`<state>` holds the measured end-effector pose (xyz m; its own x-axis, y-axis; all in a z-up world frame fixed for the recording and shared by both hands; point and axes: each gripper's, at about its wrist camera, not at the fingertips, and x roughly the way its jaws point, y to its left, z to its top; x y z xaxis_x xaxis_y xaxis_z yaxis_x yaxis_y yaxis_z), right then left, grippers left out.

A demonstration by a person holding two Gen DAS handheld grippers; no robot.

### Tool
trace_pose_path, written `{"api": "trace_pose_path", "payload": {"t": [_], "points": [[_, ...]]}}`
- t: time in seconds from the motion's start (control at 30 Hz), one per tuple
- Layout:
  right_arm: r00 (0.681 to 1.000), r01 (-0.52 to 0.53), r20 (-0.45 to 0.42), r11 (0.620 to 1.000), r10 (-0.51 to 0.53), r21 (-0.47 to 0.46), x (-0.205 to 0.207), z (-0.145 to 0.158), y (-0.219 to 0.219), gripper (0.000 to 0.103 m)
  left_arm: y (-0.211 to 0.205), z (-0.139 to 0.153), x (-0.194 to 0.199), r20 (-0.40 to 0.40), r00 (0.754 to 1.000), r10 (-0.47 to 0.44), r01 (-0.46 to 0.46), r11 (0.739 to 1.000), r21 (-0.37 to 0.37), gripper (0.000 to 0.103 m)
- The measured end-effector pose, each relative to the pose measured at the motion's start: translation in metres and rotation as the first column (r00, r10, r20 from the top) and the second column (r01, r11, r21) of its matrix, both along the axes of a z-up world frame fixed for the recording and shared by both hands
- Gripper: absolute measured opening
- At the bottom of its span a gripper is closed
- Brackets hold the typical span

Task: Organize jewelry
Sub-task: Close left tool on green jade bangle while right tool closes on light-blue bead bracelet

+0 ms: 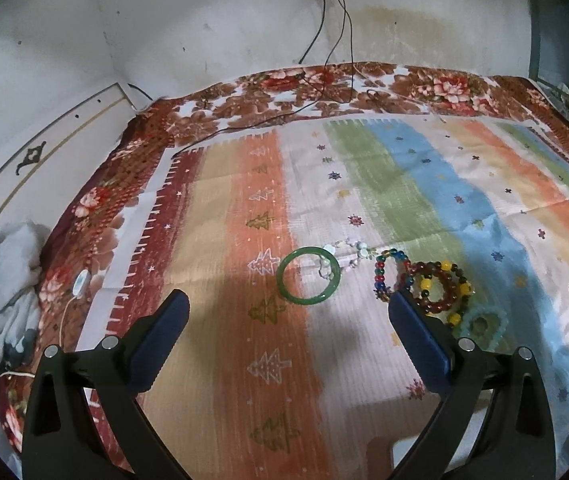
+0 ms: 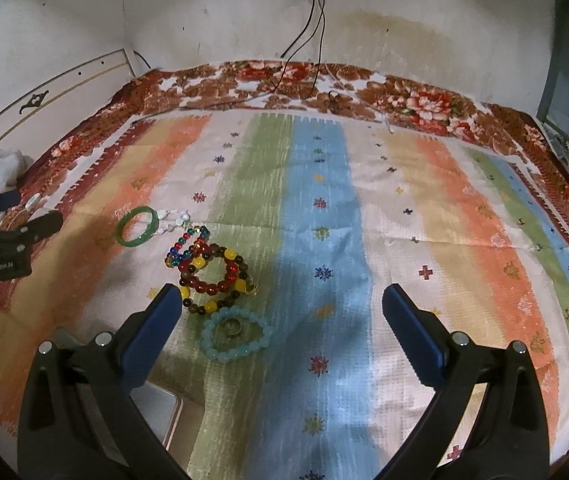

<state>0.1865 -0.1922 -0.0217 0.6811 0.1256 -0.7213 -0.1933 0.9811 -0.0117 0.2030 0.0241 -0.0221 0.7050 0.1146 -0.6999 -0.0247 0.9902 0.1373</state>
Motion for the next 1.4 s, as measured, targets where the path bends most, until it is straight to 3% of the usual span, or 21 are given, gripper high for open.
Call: {"api": "trace_pose_path", "payload": {"t": [0.67, 0.8, 1.1, 1.23, 1.4], "points": [[0.976, -0.045, -0.217, 0.995, 0.025, -0.088, 0.045, -0.059, 0.005, 0.098, 0.029, -0.058, 0.084, -0.142, 0.989, 0.046, -0.042, 0.999, 0.035, 0.098], [0.966, -0.056, -0.255, 0.993, 0.029, -0.101, 0.051, -0.070, 0.006, 0.098, 0.040, -0.073, 0.097, -0.201, 0.977, 0.066, -0.067, 0.998, 0.000, 0.098], [0.950, -0.052, -0.311, 0.991, 0.012, -0.120, 0.059, -0.089, -0.001, 0.098, 0.048, -0.096, 0.113, -0.282, 0.958, 0.056, -0.071, 0.997, -0.044, 0.097], [0.946, -0.060, -0.324, 0.989, 0.013, -0.136, 0.061, -0.095, 0.001, 0.098, 0.048, -0.109, 0.114, -0.324, 0.945, 0.049, -0.059, 0.998, -0.022, 0.097], [0.944, -0.068, -0.330, 0.982, 0.006, -0.175, 0.068, -0.105, 0.004, 0.089, 0.053, -0.117, 0.114, -0.342, 0.938, 0.051, -0.064, 0.998, -0.026, 0.096]]}}
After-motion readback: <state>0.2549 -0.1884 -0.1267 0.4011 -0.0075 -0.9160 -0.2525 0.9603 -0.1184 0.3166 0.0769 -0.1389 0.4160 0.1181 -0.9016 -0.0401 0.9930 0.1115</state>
